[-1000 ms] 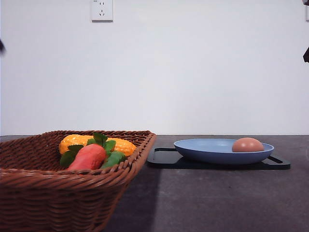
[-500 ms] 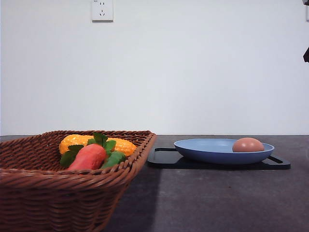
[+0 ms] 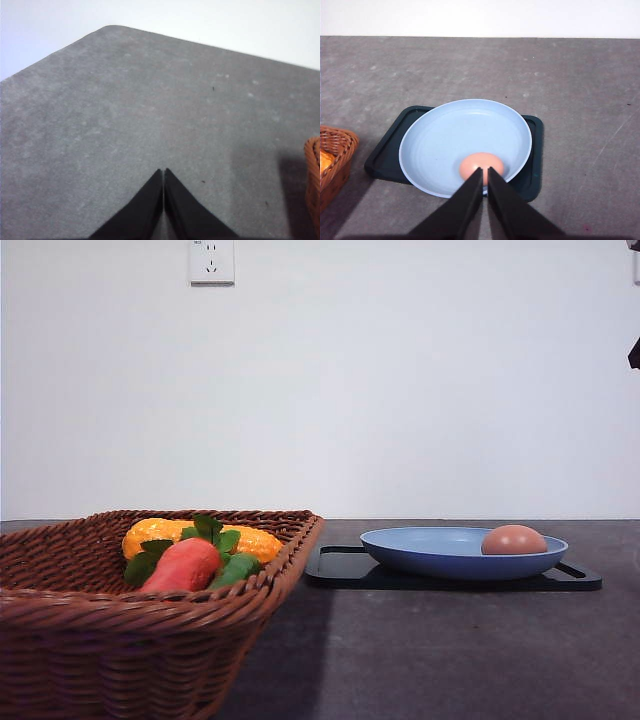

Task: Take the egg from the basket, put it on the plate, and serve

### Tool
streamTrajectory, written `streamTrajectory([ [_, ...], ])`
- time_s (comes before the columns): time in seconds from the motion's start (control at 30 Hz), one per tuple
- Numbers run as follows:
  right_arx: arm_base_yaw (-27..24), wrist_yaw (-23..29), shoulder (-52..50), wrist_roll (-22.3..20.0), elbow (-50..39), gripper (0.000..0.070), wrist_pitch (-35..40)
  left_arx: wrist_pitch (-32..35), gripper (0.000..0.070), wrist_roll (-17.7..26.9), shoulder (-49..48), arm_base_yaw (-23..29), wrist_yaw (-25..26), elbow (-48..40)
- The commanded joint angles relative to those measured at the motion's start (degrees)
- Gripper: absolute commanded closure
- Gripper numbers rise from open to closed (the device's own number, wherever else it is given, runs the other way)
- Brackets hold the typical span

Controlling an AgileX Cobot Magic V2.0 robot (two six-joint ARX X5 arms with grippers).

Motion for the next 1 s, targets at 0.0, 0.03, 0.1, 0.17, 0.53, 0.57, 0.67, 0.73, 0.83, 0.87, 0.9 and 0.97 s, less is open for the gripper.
streamTrajectory([
  [0.0, 0.3, 0.2, 0.1, 0.6, 0.3, 0.07, 0.6, -0.5, 0.07, -1.1, 0.0, 0.1, -0.2, -1.3],
  [0.03, 0.3, 0.2, 0.1, 0.6, 0.3, 0.07, 0.6, -0.7, 0.07, -1.1, 0.0, 0.1, -0.2, -1.3],
  [0.1, 0.3, 0.2, 0.1, 0.5, 0.3, 0.07, 0.6, -0.8, 0.07, -1.1, 0.0, 0.1, -0.2, -1.3],
  [0.17, 0.3, 0.2, 0.1, 0.6, 0.3, 0.07, 0.6, -0.8, 0.07, -1.1, 0.0, 0.1, -0.2, -1.3],
  [0.53, 0.3, 0.2, 0.1, 0.6, 0.3, 0.07, 0.6, -0.8, 0.07, -1.1, 0.0, 0.1, -0.2, -1.3],
  [0.57, 0.3, 0.2, 0.1, 0.6, 0.3, 0.07, 0.6, -0.8, 0.07, -1.1, 0.0, 0.1, -0.2, -1.3],
  [0.67, 0.3, 0.2, 0.1, 0.6, 0.3, 0.07, 0.6, -0.8, 0.07, -1.1, 0.0, 0.1, -0.2, -1.3],
  [0.73, 0.3, 0.2, 0.1, 0.6, 0.3, 0.07, 0.6, -0.8, 0.07, -1.1, 0.0, 0.1, -0.2, -1.3],
  [0.83, 0.3, 0.2, 0.1, 0.6, 0.3, 0.07, 0.6, -0.8, 0.07, -1.1, 0.0, 0.1, -0.2, -1.3],
  [0.87, 0.3, 0.2, 0.1, 0.6, 0.3, 0.07, 0.6, -0.8, 0.07, -1.1, 0.0, 0.1, -0.2, -1.3],
  [0.9, 0.3, 0.2, 0.1, 0.6, 0.3, 0.07, 0.6, -0.8, 0.07, -1.1, 0.0, 0.1, -0.2, -1.3],
  [0.97, 0.3, 0.2, 0.1, 0.5, 0.3, 0.07, 0.6, -0.8, 0.07, -1.1, 0.0, 0.1, -0.2, -1.3],
])
